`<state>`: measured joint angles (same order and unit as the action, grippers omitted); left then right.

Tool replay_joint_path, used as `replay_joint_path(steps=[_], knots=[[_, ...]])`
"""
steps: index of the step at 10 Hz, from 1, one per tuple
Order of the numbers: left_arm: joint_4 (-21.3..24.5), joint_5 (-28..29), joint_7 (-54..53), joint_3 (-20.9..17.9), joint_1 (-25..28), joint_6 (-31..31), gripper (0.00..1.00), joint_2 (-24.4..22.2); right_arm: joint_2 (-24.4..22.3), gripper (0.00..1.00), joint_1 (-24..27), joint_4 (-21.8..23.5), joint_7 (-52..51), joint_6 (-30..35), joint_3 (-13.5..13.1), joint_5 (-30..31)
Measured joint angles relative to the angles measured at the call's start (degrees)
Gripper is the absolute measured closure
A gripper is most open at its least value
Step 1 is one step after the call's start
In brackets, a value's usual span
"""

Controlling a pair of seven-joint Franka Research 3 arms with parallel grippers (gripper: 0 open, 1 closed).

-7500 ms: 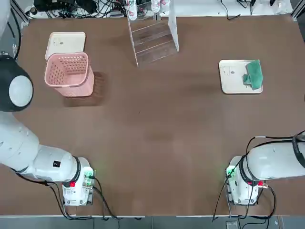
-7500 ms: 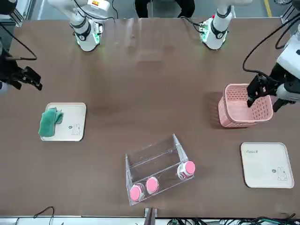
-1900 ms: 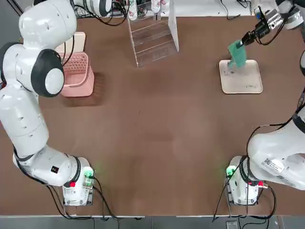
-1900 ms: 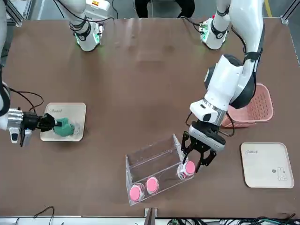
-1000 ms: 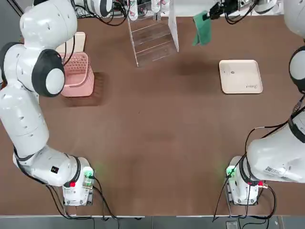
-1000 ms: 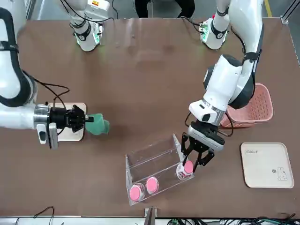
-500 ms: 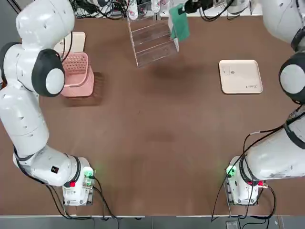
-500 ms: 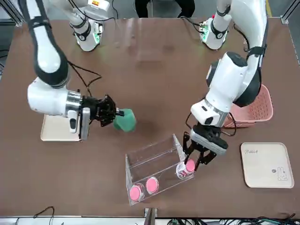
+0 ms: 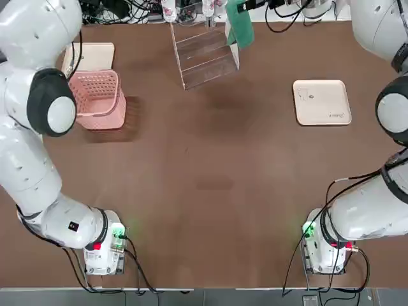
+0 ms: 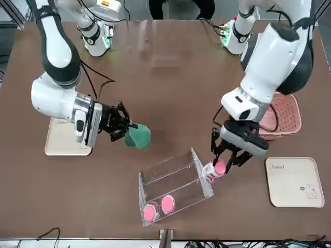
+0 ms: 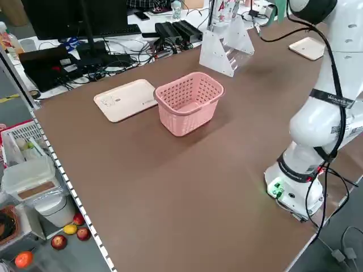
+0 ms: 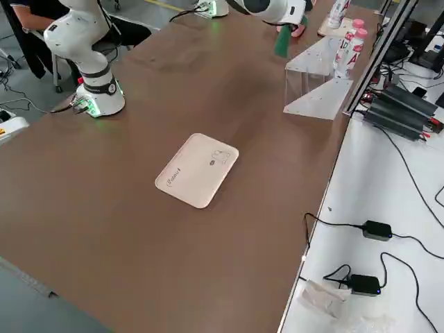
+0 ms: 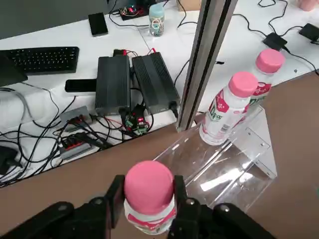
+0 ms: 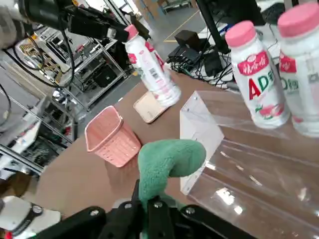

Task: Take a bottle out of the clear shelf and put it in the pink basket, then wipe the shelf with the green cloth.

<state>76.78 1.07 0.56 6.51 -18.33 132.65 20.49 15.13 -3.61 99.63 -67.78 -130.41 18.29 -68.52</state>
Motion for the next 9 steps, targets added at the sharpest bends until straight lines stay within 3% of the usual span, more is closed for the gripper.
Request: replay_joint_path(steps=[4,6,9], knots=[[0.88,0.0,-4.09,-0.24,4.6,-16.93,0.56,-6.14,-1.05,0.94,-5.58,3.93,-8.36,-18.66,0.01,-0.39],[3.97,-0.05,-4.97,-0.24,7.79,-20.25,0.56,-8.46,-1.05,0.94,-7.67,4.34,-9.13,-24.89,0.01,-3.79],[12.04,-0.24,-7.62,-0.22,12.25,-21.22,0.56,-13.58,-0.64,0.94,-10.17,4.59,-17.59,-28.53,-0.05,-15.53]])
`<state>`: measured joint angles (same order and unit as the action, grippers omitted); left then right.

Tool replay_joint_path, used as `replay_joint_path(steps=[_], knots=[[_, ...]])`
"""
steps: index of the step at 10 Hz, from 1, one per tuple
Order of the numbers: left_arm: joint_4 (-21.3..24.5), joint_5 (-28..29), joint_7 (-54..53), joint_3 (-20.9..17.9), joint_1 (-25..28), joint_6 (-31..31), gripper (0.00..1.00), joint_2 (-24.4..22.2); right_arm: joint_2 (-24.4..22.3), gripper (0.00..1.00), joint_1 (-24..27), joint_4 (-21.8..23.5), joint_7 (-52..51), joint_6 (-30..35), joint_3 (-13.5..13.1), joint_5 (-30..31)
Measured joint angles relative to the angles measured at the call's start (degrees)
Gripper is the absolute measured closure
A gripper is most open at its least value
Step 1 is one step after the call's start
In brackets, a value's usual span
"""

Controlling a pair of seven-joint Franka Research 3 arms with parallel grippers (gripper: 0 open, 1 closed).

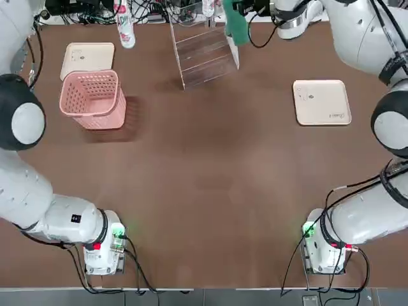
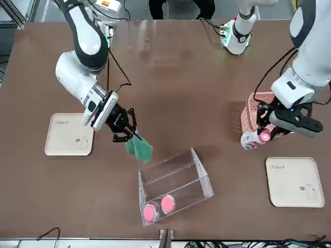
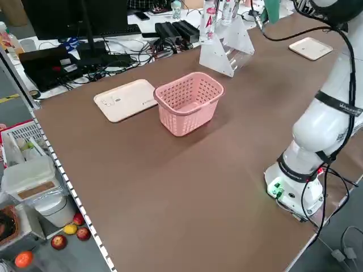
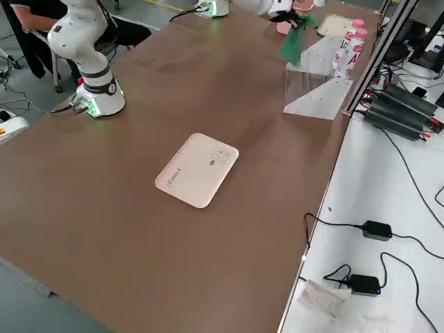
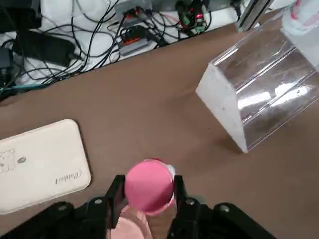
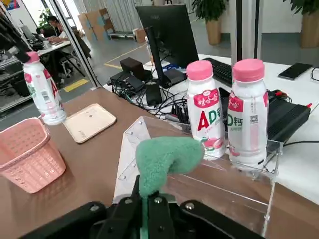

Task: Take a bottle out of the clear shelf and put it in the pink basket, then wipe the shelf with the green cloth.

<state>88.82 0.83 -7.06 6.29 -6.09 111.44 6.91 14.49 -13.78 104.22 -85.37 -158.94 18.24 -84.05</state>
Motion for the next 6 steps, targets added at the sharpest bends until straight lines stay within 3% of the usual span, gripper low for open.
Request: replay_joint_path(steps=[6], knots=[[19.83,-2.42,-9.9,-0.37,7.02,-0.52,0.56,-15.33,2.32,0.94,-2.88,-0.48,-26.69,-0.63,-0.18,-18.78]])
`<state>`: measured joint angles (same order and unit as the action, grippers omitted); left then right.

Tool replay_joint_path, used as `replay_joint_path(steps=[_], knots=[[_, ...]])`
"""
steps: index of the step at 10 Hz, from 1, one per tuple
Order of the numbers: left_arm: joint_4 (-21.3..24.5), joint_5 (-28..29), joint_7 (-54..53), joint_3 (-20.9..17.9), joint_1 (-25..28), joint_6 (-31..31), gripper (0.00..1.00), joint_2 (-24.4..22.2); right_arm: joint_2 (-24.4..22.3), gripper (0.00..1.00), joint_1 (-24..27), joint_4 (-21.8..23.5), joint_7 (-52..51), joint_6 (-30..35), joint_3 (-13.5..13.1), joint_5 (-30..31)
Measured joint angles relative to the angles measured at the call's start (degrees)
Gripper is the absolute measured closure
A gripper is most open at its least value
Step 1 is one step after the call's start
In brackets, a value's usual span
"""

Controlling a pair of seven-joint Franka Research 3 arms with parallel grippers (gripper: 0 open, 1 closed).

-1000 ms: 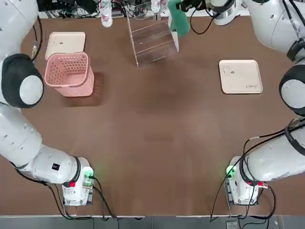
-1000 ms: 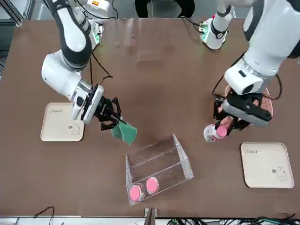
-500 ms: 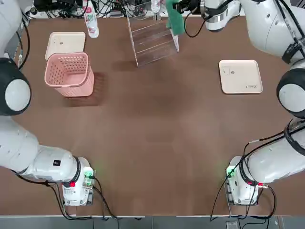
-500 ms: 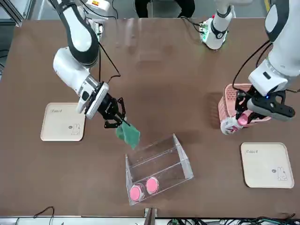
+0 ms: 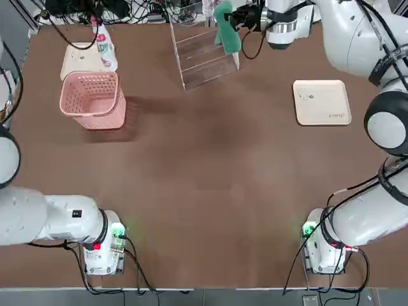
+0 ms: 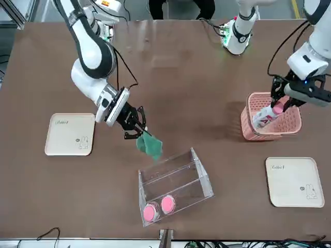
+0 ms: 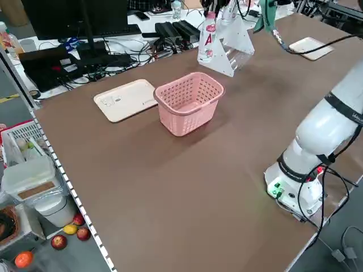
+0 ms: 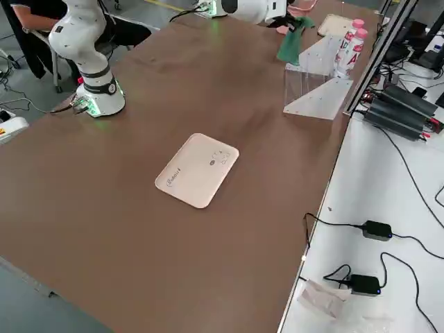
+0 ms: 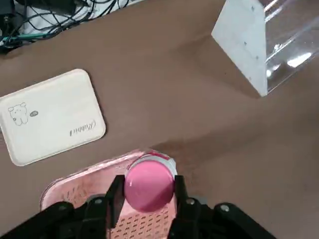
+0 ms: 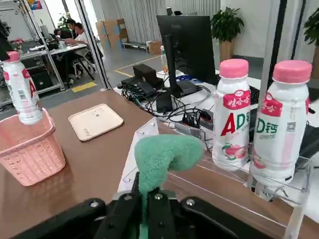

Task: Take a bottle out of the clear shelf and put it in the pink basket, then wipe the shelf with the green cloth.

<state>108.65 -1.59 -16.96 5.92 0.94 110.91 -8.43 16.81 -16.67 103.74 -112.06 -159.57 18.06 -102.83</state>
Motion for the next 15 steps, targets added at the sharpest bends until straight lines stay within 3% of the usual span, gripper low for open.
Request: replay_joint_path(steps=[5,8,12,15], knots=[[11.16,-0.04,-6.13,-0.21,5.59,0.08,0.56,-4.63,2.83,0.94,-1.34,-3.34,-9.32,0.07,-0.64,-7.51],[16.32,-0.04,-11.21,-0.29,9.46,5.14,0.56,-4.57,7.15,0.94,-5.88,-7.57,-13.64,-0.27,-4.8,-12.63],[19.34,-0.04,-12.83,-0.32,11.96,11.78,0.56,0.22,8.7,0.94,-7.13,-10.05,-19.62,-0.24,-6.91,-19.03],[20.4,-0.04,-13.35,-0.32,13.48,15.36,0.56,2.07,13.15,0.94,-12.02,-15.02,-22.49,-0.27,-12.36,-22.4]])
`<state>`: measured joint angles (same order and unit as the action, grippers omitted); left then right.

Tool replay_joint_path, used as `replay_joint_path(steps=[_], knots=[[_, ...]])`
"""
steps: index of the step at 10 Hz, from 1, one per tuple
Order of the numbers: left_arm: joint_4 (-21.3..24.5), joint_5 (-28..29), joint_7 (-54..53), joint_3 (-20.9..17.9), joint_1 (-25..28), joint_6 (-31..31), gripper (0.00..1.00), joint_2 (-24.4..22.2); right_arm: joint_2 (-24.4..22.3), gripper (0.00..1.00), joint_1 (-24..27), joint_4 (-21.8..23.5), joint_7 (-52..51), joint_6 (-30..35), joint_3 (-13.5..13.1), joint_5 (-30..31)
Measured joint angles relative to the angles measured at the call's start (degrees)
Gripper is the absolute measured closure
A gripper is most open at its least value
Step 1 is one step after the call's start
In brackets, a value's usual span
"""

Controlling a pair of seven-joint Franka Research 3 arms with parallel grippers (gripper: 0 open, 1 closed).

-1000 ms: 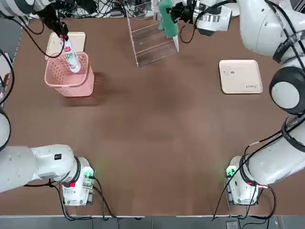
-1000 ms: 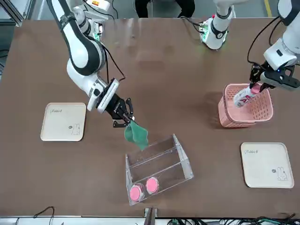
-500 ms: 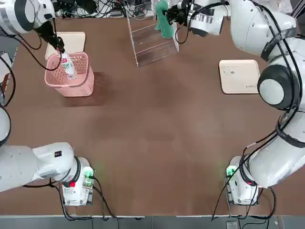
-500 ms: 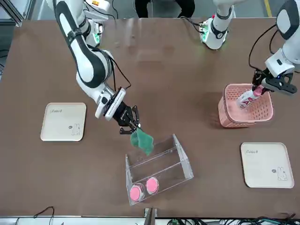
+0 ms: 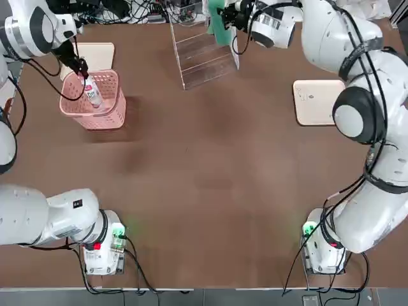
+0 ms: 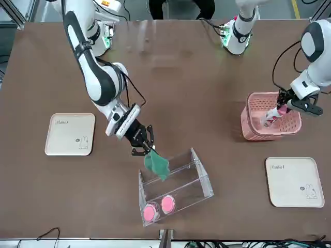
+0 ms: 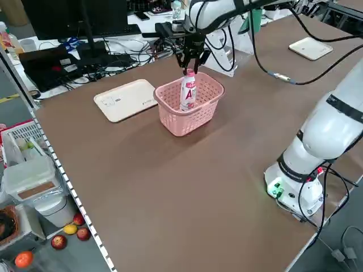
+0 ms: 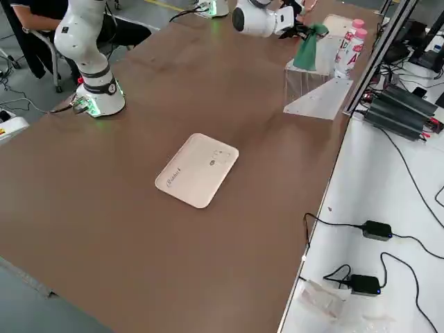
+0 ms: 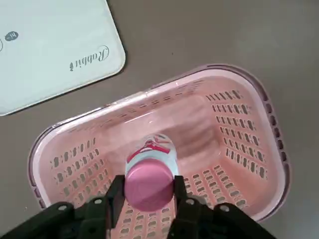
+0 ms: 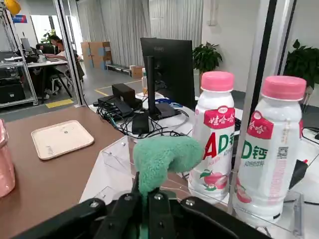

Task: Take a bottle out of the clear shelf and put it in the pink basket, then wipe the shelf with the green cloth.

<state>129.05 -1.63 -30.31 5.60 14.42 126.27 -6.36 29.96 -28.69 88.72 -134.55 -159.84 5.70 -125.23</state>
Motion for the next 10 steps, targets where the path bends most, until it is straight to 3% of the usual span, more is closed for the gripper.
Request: replay_joint_path(steps=[7,10], knots=[[2.39,0.0,-0.02,0.08,0.01,3.04,0.56,1.27,4.59,0.93,-4.0,-6.66,-1.37,-0.17,-6.19,-3.0],[2.43,0.0,-0.02,0.09,0.01,4.18,0.56,2.54,6.82,0.93,-4.96,-7.04,-1.41,-0.2,-6.97,-3.14]])
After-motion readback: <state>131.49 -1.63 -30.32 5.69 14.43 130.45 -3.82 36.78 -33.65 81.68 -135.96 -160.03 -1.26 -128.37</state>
